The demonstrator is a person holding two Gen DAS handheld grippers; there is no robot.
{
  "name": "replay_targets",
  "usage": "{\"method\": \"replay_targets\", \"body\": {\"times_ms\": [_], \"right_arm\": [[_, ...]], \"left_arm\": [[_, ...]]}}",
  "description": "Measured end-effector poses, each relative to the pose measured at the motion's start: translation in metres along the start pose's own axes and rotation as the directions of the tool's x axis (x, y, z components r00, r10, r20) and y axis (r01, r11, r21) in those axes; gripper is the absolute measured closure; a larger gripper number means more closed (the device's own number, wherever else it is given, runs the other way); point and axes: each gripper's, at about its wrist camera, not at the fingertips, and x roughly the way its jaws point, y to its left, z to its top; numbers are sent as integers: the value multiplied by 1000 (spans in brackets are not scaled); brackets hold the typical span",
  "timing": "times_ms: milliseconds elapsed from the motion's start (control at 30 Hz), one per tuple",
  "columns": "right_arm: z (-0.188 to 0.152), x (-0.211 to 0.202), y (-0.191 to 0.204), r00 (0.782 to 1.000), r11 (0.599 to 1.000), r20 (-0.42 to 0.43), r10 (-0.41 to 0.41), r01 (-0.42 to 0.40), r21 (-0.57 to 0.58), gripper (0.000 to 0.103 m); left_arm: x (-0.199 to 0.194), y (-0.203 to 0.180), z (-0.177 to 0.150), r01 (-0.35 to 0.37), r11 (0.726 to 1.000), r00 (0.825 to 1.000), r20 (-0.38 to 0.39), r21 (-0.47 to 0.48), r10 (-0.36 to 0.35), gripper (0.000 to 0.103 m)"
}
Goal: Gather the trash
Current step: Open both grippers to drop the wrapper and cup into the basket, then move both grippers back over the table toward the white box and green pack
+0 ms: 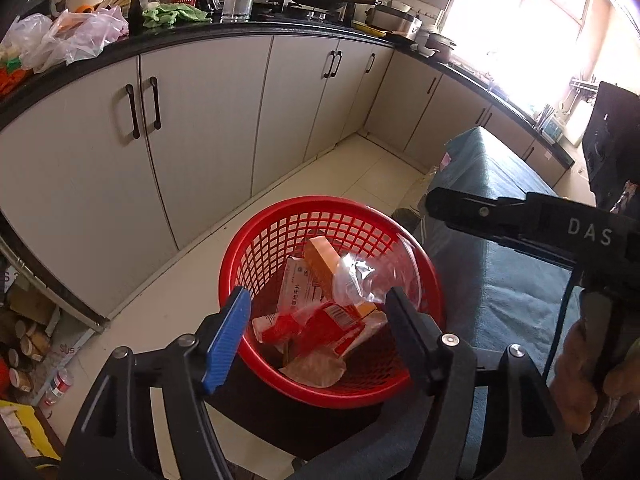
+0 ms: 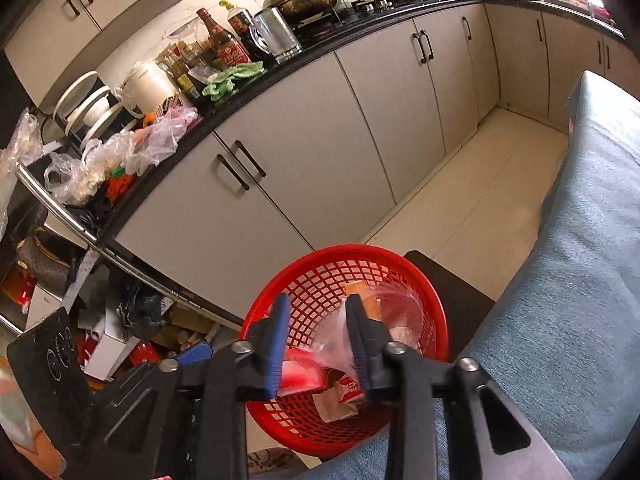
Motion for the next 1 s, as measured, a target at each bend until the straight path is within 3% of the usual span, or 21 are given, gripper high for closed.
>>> {"method": "replay_targets", "body": {"times_ms": [367,767,900,1000], "right_arm": [[-17,-45,-15,998,999,57,-29,26,47,50],[-58,-101,-45,990,990,106,-96,85,109,45],[-69,-119,-54,986,987,122,-113,97,129,45],[-77,-132,-60,983,984,136,-124,105,141,44]], "left_arm": [[-20,-14,-5,-80,996,996,32,39,79,31],[-44,-41,-13,-109,989,993,66,102,103,28],[-53,-58,-17,-140,979,987,100,150,126,16],[-60,-74,-20,-147,969,985,119,197,125,14]]}}
